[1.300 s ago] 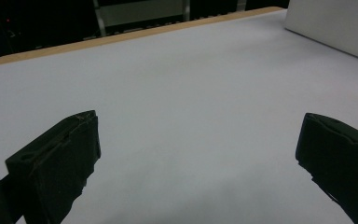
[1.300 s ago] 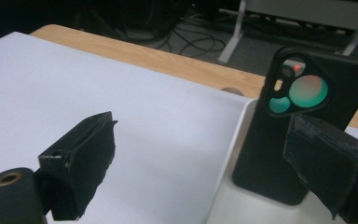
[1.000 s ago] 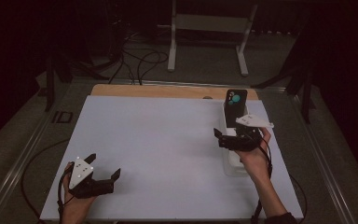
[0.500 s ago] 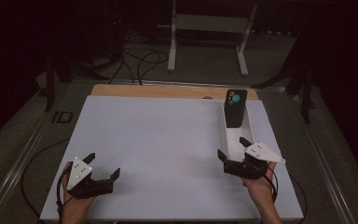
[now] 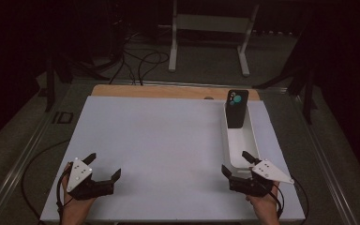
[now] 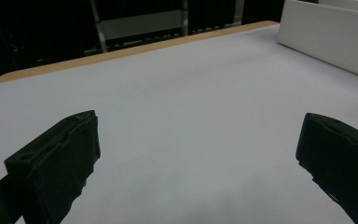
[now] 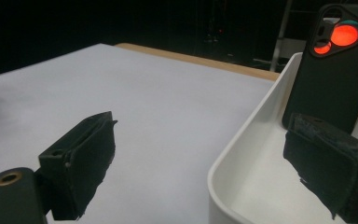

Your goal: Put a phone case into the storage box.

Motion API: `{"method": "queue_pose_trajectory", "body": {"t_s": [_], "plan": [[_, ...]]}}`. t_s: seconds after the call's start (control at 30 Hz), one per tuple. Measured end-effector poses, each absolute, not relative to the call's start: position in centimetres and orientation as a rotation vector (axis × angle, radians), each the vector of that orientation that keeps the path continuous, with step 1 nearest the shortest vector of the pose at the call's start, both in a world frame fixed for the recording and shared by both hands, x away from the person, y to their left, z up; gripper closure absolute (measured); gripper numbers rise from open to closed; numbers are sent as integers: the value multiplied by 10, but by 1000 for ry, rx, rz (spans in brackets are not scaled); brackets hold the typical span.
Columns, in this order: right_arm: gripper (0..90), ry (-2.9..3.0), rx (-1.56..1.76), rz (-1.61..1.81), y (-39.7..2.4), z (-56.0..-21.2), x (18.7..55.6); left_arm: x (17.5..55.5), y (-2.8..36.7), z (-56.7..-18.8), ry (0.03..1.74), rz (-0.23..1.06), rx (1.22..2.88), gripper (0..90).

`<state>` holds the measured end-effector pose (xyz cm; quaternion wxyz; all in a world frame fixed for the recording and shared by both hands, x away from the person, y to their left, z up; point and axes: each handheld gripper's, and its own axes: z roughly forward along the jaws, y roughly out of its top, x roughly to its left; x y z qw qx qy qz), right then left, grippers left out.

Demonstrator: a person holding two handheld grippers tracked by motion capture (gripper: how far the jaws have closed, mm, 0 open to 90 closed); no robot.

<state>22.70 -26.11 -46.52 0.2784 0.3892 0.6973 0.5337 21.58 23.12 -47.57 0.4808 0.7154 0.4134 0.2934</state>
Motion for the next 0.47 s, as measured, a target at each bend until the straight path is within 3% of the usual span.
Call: {"method": "queue_pose_trajectory", "body": {"t_s": [0.47], "plan": [[88, 1828, 1060, 1454, -271, -472, 223, 215, 229, -476, 992, 715, 1756, 1]]}}
